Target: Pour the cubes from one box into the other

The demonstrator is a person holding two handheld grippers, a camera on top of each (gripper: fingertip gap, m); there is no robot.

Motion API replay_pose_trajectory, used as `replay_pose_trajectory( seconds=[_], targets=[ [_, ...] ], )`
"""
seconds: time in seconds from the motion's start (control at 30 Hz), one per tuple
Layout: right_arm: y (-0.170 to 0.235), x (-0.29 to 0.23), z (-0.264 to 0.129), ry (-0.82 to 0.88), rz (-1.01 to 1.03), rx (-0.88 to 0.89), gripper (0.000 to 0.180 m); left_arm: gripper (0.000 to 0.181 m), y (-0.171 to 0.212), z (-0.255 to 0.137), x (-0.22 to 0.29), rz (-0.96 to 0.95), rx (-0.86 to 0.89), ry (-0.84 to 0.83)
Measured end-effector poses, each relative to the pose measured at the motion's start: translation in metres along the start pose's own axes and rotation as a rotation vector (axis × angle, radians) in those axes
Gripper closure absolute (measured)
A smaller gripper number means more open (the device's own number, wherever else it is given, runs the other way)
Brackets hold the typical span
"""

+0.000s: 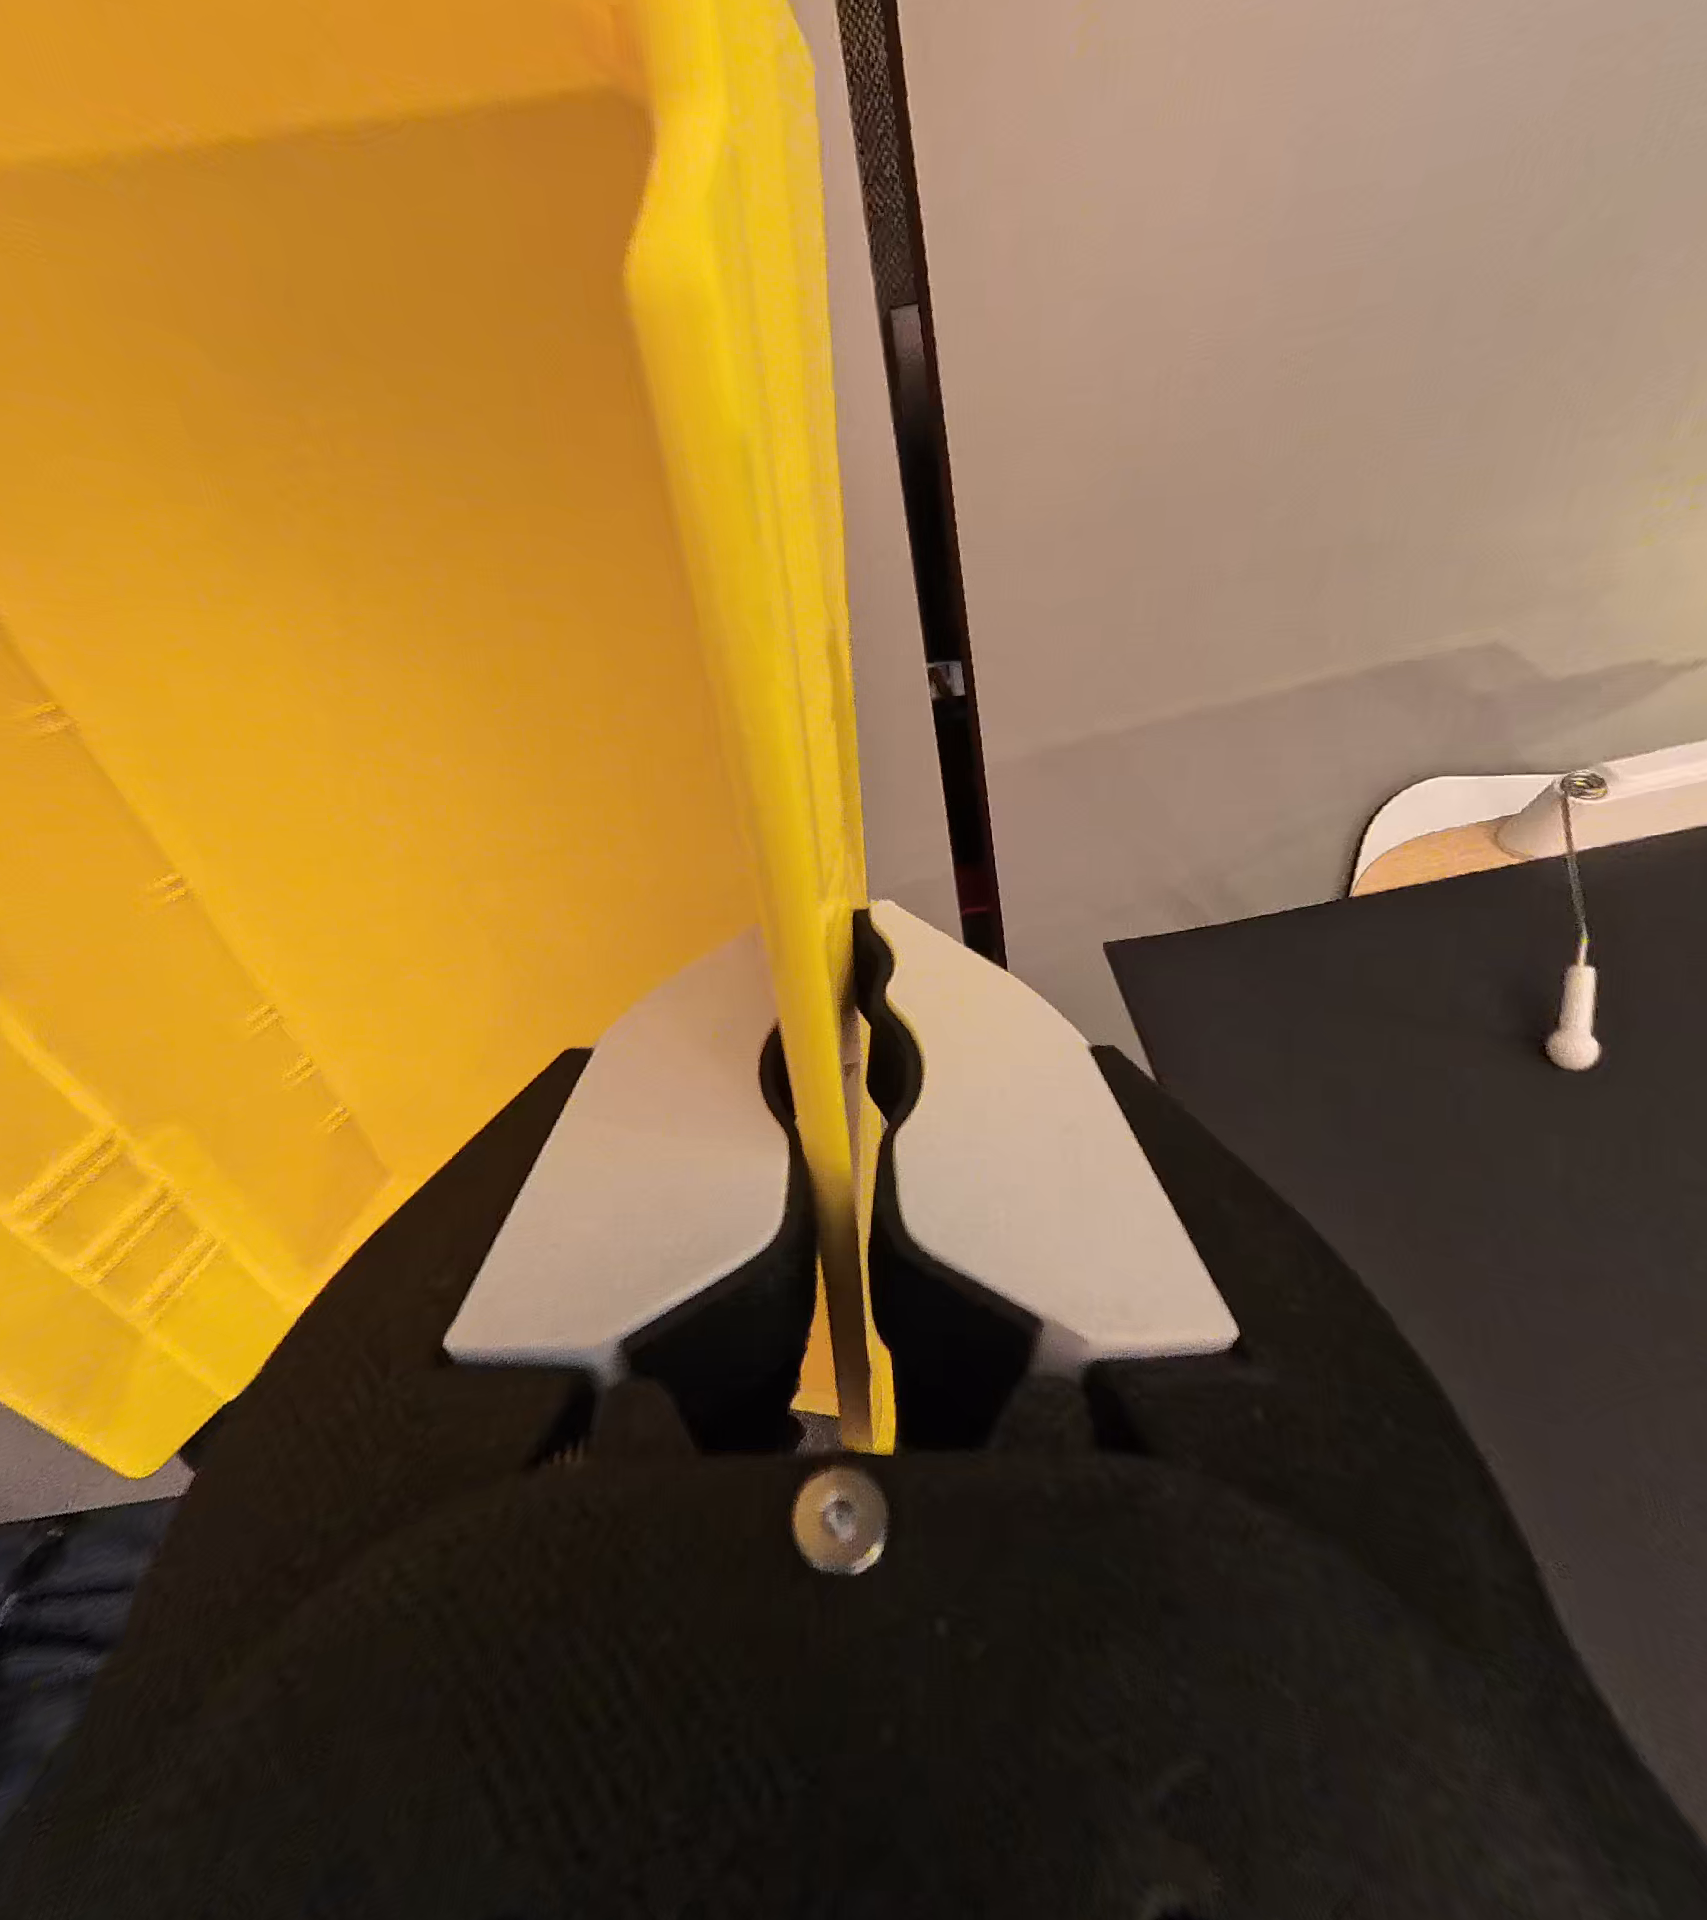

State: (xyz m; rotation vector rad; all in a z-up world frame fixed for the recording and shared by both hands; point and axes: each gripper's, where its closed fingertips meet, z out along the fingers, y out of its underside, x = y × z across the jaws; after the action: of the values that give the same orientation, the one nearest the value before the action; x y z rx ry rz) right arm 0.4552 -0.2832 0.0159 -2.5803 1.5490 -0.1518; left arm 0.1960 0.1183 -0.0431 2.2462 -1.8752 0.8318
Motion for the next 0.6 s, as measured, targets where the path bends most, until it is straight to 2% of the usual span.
replay_pose_trajectory(
  seconds=[0.07, 0.13, 0.2, 0.27, 0.3, 0.33, 0.43, 0.6],
  targets=[
    [0.002, 0.004, 0.006, 0.002, 0.011, -0.012, 0.175, 0.118, 0.012, 0.012, -0.003, -0.021, -0.051, -0.015],
    [0.004, 0.005, 0.012, 0.004, 0.016, -0.017, 0.175, 0.117, 0.026, 0.028, 0.008, -0.074, -0.111, 0.046],
    [0.005, 0.005, 0.02, 0.006, 0.016, -0.023, 0.175, 0.124, 0.036, 0.044, 0.013, -0.074, -0.148, 0.048],
    [0.009, 0.004, 0.029, 0.005, 0.014, -0.038, 0.175, 0.13, 0.049, 0.058, 0.005, -0.021, -0.207, -0.032],
    [0.012, 0.004, 0.034, 0.005, 0.012, -0.051, 0.175, 0.128, 0.053, 0.064, 0.009, -0.028, -0.23, -0.018],
    [0.014, 0.004, 0.039, 0.005, 0.01, -0.063, 0.175, 0.136, 0.056, 0.067, 0.014, -0.056, -0.24, 0.012],
    [0.021, 0.006, 0.052, 0.005, 0.01, -0.093, 0.175, 0.141, 0.057, 0.065, 0.01, -0.065, -0.244, -0.002],
    [0.03, -0.008, 0.081, -0.035, -0.022, -0.147, 0.175, 0.162, 0.058, 0.046, -0.023, -0.106, -0.234, -0.025]
  ],
)
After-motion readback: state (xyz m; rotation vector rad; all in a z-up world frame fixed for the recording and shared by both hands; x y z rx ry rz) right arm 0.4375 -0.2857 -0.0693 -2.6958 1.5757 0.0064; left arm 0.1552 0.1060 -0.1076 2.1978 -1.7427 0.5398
